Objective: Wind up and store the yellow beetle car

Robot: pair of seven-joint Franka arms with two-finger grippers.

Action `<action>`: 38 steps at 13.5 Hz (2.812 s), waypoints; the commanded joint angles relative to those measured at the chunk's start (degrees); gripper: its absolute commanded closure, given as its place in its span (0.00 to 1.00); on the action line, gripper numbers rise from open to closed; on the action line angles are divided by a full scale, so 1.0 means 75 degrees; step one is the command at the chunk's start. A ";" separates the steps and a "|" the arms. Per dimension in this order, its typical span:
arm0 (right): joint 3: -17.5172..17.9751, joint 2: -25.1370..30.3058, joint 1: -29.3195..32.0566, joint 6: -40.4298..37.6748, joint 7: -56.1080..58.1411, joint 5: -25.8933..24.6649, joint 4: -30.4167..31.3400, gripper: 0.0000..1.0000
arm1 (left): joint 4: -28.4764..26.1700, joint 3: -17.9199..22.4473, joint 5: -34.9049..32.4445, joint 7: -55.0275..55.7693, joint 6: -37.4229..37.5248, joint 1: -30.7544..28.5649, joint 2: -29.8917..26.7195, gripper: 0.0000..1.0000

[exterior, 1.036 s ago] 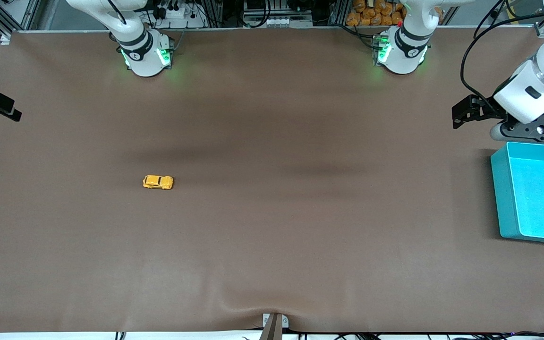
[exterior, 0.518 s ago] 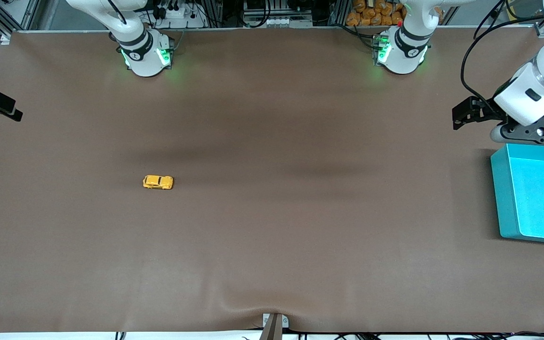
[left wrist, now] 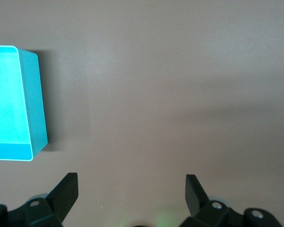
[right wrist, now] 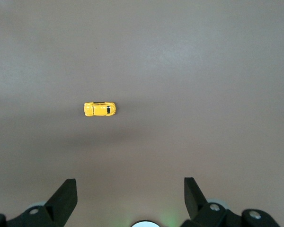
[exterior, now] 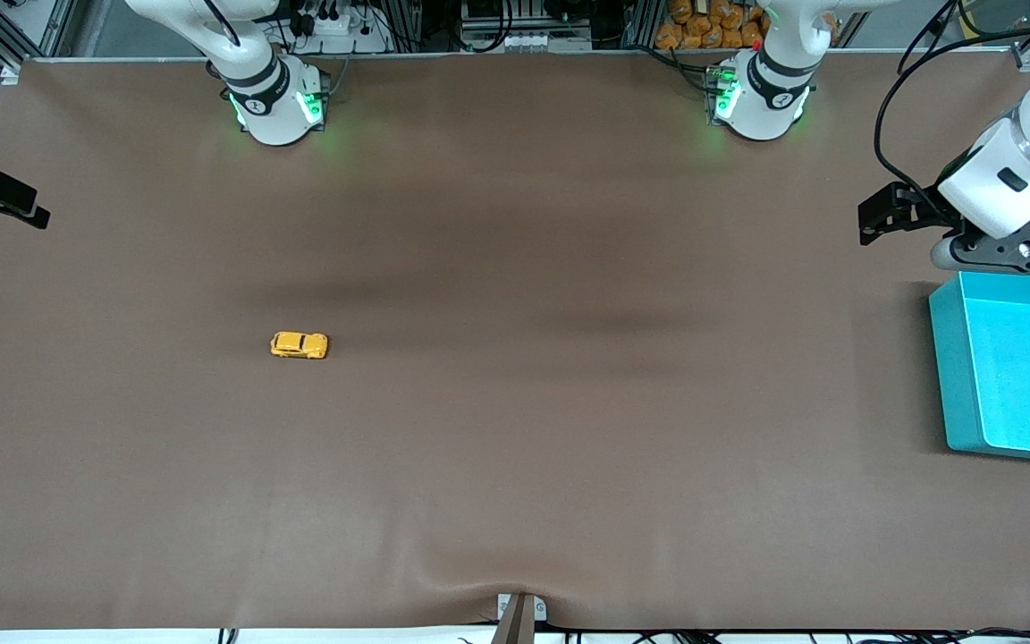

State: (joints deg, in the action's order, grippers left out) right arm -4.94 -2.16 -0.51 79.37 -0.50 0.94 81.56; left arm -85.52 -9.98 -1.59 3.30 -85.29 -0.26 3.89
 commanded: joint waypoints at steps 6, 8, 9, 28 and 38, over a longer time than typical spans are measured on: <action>0.0026 -0.0062 -0.0190 0.0058 -0.0098 0.0074 0.0023 0.00 | 0.0036 -0.0029 -0.0057 0.0064 0.0146 -0.0024 -0.0096 0.00; 0.0026 -0.0110 -0.0178 0.0082 -0.0016 0.0085 0.0023 0.00 | 0.0036 -0.0029 -0.0057 0.0064 0.0146 -0.0012 -0.0096 0.00; 0.0026 -0.0110 -0.0260 0.0082 -0.0016 0.0085 0.0023 0.00 | 0.0036 -0.0029 -0.0057 0.0064 0.0146 -0.0012 -0.0085 0.00; 0.0026 -0.0648 -0.1009 -0.0107 0.1671 0.0214 0.0292 0.00 | 0.0036 -0.0018 -0.0057 0.0099 0.0146 -0.0012 -0.0073 0.00; 0.0026 -0.1118 -0.1608 0.4204 0.6355 -0.0161 0.3629 0.00 | 0.0036 -0.0018 -0.0057 0.0087 0.0146 -0.0012 -0.0061 0.00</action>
State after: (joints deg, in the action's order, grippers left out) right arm -4.35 -11.29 -11.61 107.46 42.49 0.81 104.70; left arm -85.51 -9.99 -1.59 3.31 -85.07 -0.26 3.87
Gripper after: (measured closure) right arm 0.000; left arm 0.000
